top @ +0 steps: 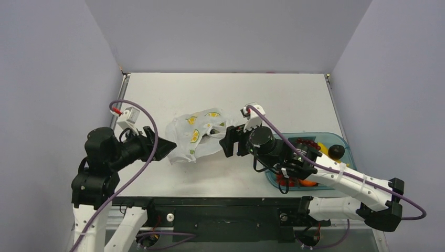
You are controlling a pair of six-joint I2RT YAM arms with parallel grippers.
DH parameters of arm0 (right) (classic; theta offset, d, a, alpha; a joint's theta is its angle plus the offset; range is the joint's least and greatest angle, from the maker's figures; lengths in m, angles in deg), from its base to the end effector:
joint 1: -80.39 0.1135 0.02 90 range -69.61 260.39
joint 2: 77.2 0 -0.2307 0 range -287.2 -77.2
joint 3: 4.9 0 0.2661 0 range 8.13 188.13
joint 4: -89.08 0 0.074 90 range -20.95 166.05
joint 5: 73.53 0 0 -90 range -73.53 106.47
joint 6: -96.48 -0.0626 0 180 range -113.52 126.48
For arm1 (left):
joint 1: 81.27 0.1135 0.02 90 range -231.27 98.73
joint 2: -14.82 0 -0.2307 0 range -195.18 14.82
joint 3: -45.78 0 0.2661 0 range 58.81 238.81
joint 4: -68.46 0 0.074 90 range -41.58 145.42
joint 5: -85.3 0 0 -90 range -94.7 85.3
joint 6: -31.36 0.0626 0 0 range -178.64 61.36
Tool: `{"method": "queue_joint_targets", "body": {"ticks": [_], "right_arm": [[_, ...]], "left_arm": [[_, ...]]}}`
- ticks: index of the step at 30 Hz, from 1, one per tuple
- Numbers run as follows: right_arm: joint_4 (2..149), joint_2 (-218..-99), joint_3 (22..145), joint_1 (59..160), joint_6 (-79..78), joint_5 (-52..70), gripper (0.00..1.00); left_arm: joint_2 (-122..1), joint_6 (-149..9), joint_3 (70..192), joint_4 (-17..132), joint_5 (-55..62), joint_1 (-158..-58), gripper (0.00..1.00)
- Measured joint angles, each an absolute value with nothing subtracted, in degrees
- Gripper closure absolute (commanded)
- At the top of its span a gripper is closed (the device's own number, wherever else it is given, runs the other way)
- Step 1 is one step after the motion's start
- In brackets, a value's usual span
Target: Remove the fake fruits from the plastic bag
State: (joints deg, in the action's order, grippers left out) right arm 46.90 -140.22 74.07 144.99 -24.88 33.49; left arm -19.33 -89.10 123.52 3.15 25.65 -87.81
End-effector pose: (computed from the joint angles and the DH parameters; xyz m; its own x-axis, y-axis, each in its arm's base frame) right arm 0.1415 0.2553 0.3331 -0.5528 -0.0040 -0.8333 -0.5428 0.7605 0.3564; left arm 0.1362 -0.0475 0.3791 -0.6032 -0.3712 -0.7060 0.3003 0.7143 -0.6321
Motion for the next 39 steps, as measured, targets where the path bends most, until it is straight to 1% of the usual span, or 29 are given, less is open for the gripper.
{"method": "queue_joint_targets", "body": {"ticks": [4,9,13,18,21,27,30,31,32,33,34,35,36,38,39], "right_arm": [[45.48,-140.24,75.86,144.99,-27.37,37.29,0.25],[41.68,-143.04,80.82,144.97,-30.54,40.70,0.24],[40.67,-145.95,84.43,144.92,-33.64,41.79,0.24],[39.34,-147.37,84.86,143.13,-35.83,40.70,0.25],[38.97,-148.02,84.86,140.79,-36.51,38.93,0.25],[38.97,-148.07,84.80,139.57,-36.92,36.88,0.25],[39.08,-148.07,84.60,139.55,-36.90,36.16,0.25],[39.10,-148.07,84.51,139.55,-36.90,35.92,0.25],[39.12,-148.07,84.47,139.55,-36.90,35.50,0.25],[39.18,-148.09,84.45,139.55,-36.88,35.19,0.25],[39.38,-148.11,84.45,139.55,-36.70,34.45,0.24],[39.64,-148.26,84.45,139.55,-36.55,33.66,0.24],[39.93,-148.37,84.45,139.55,-36.33,33.07,0.23],[40.41,-148.99,84.45,139.55,-35.89,31.74,0.23],[40.71,-149.27,84.45,139.55,-35.67,31.19,0.23]], "left_arm": [[-25.01,-83.09,127.93,0.44,25.70,-88.34,0.46],[-28.64,-77.51,133.99,-2.29,20.58,-94.04,0.48],[-31.11,-75.59,134.88,-3.51,12.76,-105.54,0.46],[-35.72,-72.00,134.51,-3.86,2.13,-125.47,0.42],[-37.89,-69.25,132.61,-3.45,-1.58,-132.42,0.41],[-39.07,-64.73,126.49,-1.48,-4.12,-134.85,0.41],[-39.40,-63.70,124.94,-1.50,-7.46,-136.40,0.41],[-39.53,-63.52,124.68,-1.50,-8.73,-136.88,0.47],[-39.64,-63.50,124.42,-1.50,-11.04,-137.62,0.55],[-39.66,-63.63,124.26,-1.50,-12.62,-138.06,0.60],[-39.64,-63.89,124.15,-1.55,-14.70,-138.59,0.71],[-39.55,-64.18,124.04,-1.50,-16.68,-138.94,0.78],[-39.40,-64.64,123.91,-1.44,-18.54,-139.18,0.91],[-38.67,-66.06,123.28,-1.17,-22.17,-139.35,1.00],[-37.84,-67.15,122.54,-0.96,-24.27,-139.35,1.00]]}}
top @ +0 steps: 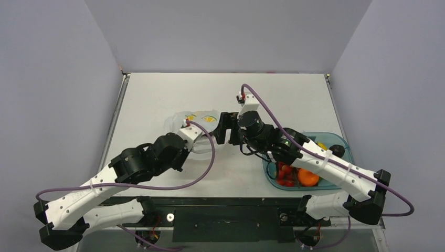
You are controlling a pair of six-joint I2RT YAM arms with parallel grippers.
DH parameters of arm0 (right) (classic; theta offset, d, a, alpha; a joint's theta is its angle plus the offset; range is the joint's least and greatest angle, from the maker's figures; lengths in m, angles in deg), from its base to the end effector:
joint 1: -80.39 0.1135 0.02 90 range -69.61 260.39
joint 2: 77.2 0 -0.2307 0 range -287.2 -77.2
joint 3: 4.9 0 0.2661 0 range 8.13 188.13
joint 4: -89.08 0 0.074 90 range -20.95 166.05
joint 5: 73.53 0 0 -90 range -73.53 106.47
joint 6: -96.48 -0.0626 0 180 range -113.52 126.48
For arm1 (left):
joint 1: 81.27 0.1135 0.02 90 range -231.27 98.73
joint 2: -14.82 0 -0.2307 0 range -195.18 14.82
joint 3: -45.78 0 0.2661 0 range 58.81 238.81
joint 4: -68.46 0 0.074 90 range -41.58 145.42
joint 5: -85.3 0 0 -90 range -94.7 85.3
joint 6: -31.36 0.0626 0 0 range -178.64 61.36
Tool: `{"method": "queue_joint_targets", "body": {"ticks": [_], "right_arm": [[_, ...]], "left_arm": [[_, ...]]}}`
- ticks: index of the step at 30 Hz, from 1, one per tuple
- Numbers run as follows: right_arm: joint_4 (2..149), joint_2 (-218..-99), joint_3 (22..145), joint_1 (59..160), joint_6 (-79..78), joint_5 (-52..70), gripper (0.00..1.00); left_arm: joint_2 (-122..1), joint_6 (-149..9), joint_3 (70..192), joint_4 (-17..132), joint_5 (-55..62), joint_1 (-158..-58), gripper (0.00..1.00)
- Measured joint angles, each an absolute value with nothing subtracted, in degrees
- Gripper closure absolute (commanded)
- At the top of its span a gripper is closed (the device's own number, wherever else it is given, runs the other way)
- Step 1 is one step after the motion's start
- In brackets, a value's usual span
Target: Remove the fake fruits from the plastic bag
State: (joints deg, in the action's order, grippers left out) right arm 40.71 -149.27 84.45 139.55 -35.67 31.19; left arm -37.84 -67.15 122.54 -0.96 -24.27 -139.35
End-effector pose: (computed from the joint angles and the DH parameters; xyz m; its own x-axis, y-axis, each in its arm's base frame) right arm 0.1768 0.2651 0.3426 -0.6787 0.1294 -0.7229 -0.3553 0.8036 0.4774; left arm 0.1323 -0.1727 0.3110 -0.4717 0.4936 -0.7306 0.6122 0.7797 0.1315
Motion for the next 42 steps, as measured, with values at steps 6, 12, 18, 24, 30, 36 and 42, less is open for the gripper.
{"method": "queue_joint_targets", "body": {"ticks": [6,12,18,24,30,36,42], "right_arm": [[49.09,-149.73,81.19,139.55,-33.18,26.34,0.19],[60.25,-150.73,76.99,139.33,-31.28,17.10,0.20],[67.10,-159.04,79.18,139.24,-32.33,9.29,0.46],[74.07,-162.89,69.19,140.77,-33.75,8.92,0.53],[76.23,-167.13,56.34,140.73,-31.59,17.71,0.63],[74.64,-166.67,54.13,139.96,-29.69,25.49,0.62],[69.35,-162.82,58.68,143.06,-26.89,27.28,0.58]], "left_arm": [[-29.01,-76.72,115.39,3.46,-30.56,-139.35,1.00],[-16.31,-87.83,107.21,9.80,-34.74,-139.35,1.00],[-3.86,-97.64,101.71,13.19,-40.51,-139.35,1.00],[0.21,-103.46,100.63,14.69,-47.46,-139.35,1.00],[4.87,-102.41,102.45,17.56,-54.98,-139.35,1.00],[14.35,-104.33,101.55,19.74,-56.62,-139.35,1.00],[14.37,-115.59,94.80,15.24,-55.52,-139.35,1.00]]}}
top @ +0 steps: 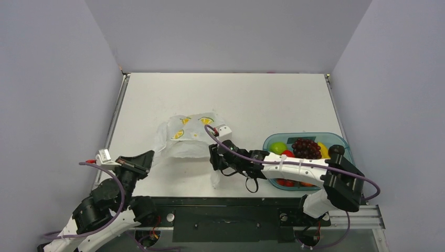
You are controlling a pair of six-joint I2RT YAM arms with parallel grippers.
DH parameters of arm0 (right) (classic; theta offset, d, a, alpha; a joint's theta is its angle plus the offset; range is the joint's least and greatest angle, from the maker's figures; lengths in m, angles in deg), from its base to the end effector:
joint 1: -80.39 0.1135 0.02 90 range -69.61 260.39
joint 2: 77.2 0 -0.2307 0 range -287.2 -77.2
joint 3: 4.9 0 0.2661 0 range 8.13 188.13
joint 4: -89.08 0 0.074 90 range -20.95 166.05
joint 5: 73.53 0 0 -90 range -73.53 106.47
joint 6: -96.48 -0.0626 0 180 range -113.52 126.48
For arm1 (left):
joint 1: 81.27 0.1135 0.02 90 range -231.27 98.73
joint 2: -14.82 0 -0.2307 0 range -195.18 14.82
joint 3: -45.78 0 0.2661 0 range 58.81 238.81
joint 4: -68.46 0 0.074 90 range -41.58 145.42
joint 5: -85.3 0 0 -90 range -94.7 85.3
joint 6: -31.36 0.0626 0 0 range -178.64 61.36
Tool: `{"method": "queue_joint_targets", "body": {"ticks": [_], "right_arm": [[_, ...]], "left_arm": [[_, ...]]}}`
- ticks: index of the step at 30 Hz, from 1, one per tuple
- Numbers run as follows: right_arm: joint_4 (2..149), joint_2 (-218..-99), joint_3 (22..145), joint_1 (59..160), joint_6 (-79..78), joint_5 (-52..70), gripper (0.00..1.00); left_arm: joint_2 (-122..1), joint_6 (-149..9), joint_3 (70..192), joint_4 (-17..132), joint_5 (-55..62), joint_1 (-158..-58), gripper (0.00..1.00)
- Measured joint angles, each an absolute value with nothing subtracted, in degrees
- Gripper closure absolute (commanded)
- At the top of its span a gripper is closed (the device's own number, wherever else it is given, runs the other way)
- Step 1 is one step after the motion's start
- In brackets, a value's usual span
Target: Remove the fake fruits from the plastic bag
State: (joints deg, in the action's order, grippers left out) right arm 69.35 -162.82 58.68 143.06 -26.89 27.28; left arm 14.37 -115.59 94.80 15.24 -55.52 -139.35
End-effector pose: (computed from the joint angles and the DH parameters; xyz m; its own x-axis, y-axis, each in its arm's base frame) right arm 0.1712 0.3056 0.1534 -0.7001 -0.1778 -0.6916 -0.5069 0.8059 0.3059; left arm 0.0827 -0.0410 0.3056 -0.1304 -0.7921 -0.5962 0.0337 0.5975 -0.8012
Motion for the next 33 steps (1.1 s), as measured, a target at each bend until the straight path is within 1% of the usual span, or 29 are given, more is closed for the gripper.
{"method": "queue_joint_targets", "body": {"ticks": [5,8,11,14,18,21,24,29,33], "right_arm": [[67.62,-157.16,64.34,146.71,-25.49,26.93,0.57],[69.48,-156.94,68.10,147.11,-25.82,26.87,0.58],[70.70,-160.57,72.60,147.11,-26.17,26.74,0.59],[72.47,-167.89,78.46,147.11,-26.19,26.56,0.59],[74.26,-174.82,80.03,146.74,-25.05,27.13,0.62],[74.61,-178.80,79.46,145.97,-23.94,27.78,0.62],[75.36,-179.91,75.90,143.70,-23.50,28.53,0.65],[75.77,-179.61,66.35,137.69,-23.98,32.11,0.68],[74.29,-175.24,58.07,135.76,-24.22,36.68,0.69]], "left_arm": [[14.37,-122.12,92.24,13.27,-54.93,-139.35,1.00],[14.37,-124.24,92.07,13.12,-54.65,-139.35,1.00],[14.37,-125.31,92.13,13.08,-54.50,-139.35,1.00],[14.37,-125.47,93.36,12.29,-54.32,-139.35,1.00],[12.69,-125.40,97.71,10.48,-54.30,-139.35,1.00],[10.00,-125.03,100.70,9.43,-54.43,-139.35,1.00],[8.10,-124.39,102.54,7.11,-55.57,-139.35,1.00],[4.52,-124.15,105.99,-0.78,-60.84,-139.35,1.00],[1.63,-124.31,108.15,-6.66,-64.31,-139.35,1.00]]}}
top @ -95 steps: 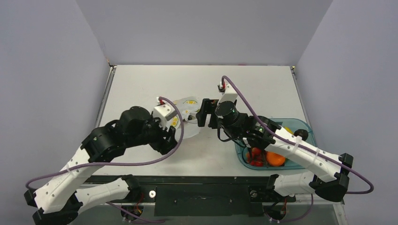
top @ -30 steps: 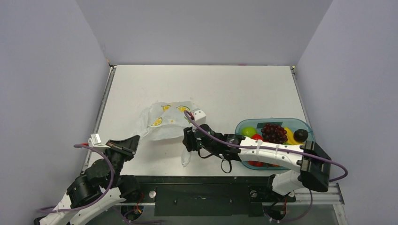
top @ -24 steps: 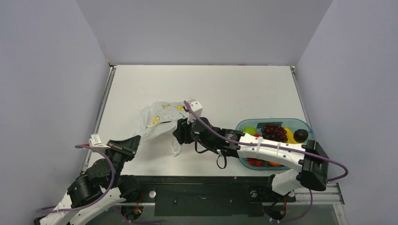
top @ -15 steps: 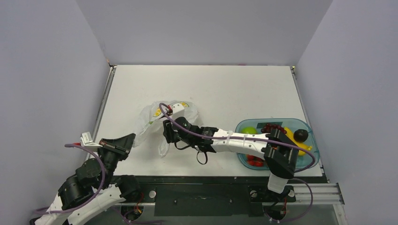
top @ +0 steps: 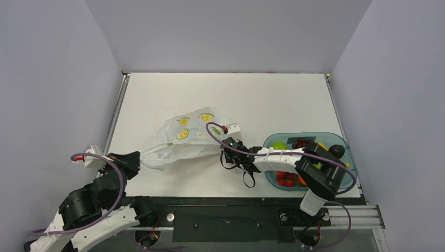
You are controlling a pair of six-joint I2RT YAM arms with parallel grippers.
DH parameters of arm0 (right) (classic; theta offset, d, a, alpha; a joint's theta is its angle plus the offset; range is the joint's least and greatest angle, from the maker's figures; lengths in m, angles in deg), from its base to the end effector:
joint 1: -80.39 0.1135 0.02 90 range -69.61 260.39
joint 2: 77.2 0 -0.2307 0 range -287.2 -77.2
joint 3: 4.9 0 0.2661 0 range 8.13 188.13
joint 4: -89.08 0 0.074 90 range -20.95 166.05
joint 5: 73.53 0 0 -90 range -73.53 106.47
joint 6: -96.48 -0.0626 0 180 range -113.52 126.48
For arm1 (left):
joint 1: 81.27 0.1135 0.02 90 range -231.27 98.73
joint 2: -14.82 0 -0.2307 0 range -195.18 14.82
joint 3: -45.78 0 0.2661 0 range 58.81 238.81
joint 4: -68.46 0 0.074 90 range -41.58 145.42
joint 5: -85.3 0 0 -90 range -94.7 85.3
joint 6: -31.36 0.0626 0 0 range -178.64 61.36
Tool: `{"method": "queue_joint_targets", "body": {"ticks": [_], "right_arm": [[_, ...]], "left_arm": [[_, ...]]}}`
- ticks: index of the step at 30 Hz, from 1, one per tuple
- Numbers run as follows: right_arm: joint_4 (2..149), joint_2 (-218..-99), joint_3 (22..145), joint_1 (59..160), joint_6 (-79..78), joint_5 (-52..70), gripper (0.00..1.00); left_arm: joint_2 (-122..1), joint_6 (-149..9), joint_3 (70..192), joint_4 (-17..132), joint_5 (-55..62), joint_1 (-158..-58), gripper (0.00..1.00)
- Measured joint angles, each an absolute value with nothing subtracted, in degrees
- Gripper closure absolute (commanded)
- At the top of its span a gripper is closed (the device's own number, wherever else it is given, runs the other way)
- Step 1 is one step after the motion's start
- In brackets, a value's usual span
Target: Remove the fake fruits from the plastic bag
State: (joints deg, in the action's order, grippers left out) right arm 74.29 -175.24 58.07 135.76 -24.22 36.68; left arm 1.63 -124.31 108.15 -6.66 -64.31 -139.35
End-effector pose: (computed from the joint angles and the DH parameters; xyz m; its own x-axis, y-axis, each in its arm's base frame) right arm 0.2199 0.2803 0.0876 -0.7032 -0.1751 -0.6891 -0.3333 0.9373 0.1020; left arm 0.0799 -0.0261 0.3213 -0.1128 -0.6907 -0.7143 -0.2028 0.7198 -0.6639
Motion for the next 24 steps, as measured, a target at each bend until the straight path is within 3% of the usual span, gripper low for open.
{"method": "queue_joint_targets", "body": {"ticks": [4,8,17,24], "right_arm": [[72.71,-168.46,55.33,136.14,-23.30,38.54,0.88],[72.01,-162.10,55.05,136.35,-21.23,39.19,1.00],[65.30,-149.18,53.69,136.35,-17.45,37.58,1.00],[56.65,-146.12,62.11,135.41,-15.22,34.17,1.00]], "left_arm": [[0.78,-124.00,108.66,-9.35,-64.83,-139.44,1.00],[1.30,-124.05,108.72,-10.68,-64.27,-139.46,1.00],[7.29,-124.15,110.12,-12.10,-60.38,-139.46,1.00],[0.69,-116.61,117.01,-10.77,-61.32,-140.05,1.00]]}}
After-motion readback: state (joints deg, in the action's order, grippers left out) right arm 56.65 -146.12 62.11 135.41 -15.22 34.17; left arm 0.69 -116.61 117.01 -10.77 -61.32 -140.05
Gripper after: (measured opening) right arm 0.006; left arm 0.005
